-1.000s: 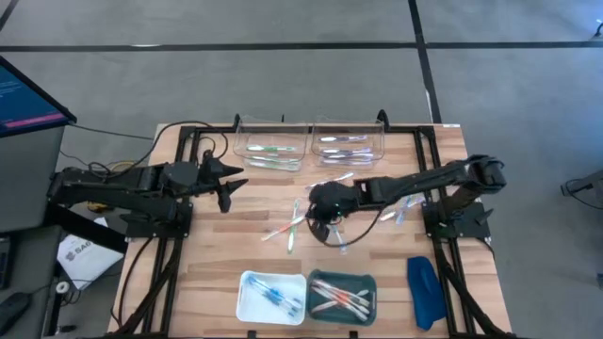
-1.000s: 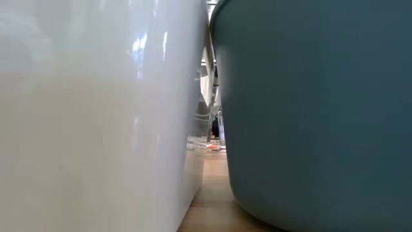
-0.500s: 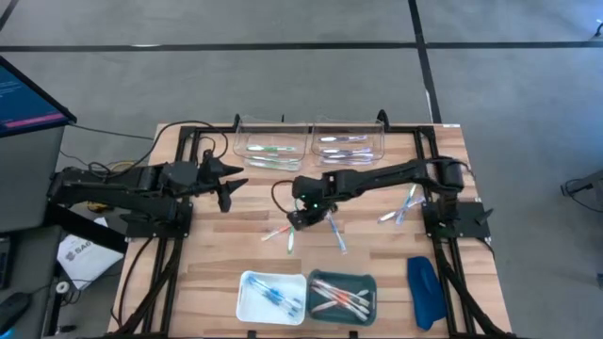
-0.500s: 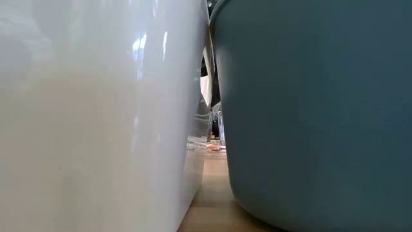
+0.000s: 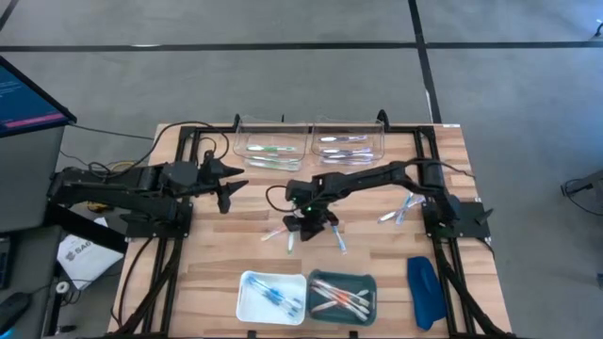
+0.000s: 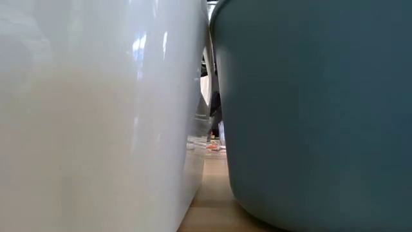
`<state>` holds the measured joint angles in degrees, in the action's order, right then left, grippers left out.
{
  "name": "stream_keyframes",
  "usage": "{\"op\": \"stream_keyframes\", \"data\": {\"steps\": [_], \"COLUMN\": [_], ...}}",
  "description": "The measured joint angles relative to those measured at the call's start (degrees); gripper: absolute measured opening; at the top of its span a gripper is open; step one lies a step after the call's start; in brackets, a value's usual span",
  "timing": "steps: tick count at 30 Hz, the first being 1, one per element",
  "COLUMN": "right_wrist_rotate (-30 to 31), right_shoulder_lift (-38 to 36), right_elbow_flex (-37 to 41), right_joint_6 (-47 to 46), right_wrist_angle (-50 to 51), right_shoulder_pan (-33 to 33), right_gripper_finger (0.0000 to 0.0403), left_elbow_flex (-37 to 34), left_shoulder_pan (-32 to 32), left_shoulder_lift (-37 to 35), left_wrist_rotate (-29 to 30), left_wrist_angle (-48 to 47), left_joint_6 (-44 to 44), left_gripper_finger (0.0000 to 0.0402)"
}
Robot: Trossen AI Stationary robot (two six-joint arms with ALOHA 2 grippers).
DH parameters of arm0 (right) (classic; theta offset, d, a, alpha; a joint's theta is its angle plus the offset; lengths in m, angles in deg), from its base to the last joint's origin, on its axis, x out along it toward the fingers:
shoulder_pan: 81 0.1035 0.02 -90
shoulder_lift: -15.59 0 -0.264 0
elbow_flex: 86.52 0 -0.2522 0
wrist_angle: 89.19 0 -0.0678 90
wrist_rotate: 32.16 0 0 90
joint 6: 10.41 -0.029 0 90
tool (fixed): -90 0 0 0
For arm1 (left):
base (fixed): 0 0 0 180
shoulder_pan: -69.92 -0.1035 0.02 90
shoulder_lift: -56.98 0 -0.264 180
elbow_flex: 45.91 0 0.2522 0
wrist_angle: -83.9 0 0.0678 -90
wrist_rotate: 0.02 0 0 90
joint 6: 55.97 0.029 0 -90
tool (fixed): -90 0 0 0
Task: Pick & Place Toothbrushes
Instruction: Put the orange toothbrush into the green bin
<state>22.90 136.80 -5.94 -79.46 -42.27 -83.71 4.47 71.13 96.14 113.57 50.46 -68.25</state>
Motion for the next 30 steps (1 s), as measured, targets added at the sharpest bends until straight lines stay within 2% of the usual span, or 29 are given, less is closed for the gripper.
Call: {"op": "stream_keyframes", "data": {"steps": [4,9,14,21,30], "right_wrist_rotate": [0.32,1.46,4.71,7.19,15.49], "right_shoulder_lift": [0.00,0.00,0.00,0.00,0.00], "right_elbow_flex": [0.01,0.01,0.01,0.01,0.01], "right_joint_6": [-0.23,-4.65,-6.77,-8.45,-7.69], "right_wrist_angle": [2.24,0.44,-2.40,-1.23,0.83], "right_shoulder_pan": [-2.14,-4.30,-5.12,-5.66,-4.85], "right_gripper_finger": [0.0111,0.0190,0.0232,0.0220,0.0159], "left_elbow_flex": [0.00,0.00,0.00,0.00,0.00], "left_shoulder_pan": [0.00,0.00,0.00,0.00,0.00], "left_shoulder_lift": [0.00,0.00,0.00,0.00,0.00], "left_wrist_rotate": [0.00,0.00,0.02,0.02,0.02], "left_wrist_angle": [0.02,0.07,0.15,0.17,0.20], "left_joint_6": [0.00,0.00,-0.01,-0.02,-0.11], "left_gripper_finger": [0.0168,0.0168,0.0168,0.0168,0.0168]}}
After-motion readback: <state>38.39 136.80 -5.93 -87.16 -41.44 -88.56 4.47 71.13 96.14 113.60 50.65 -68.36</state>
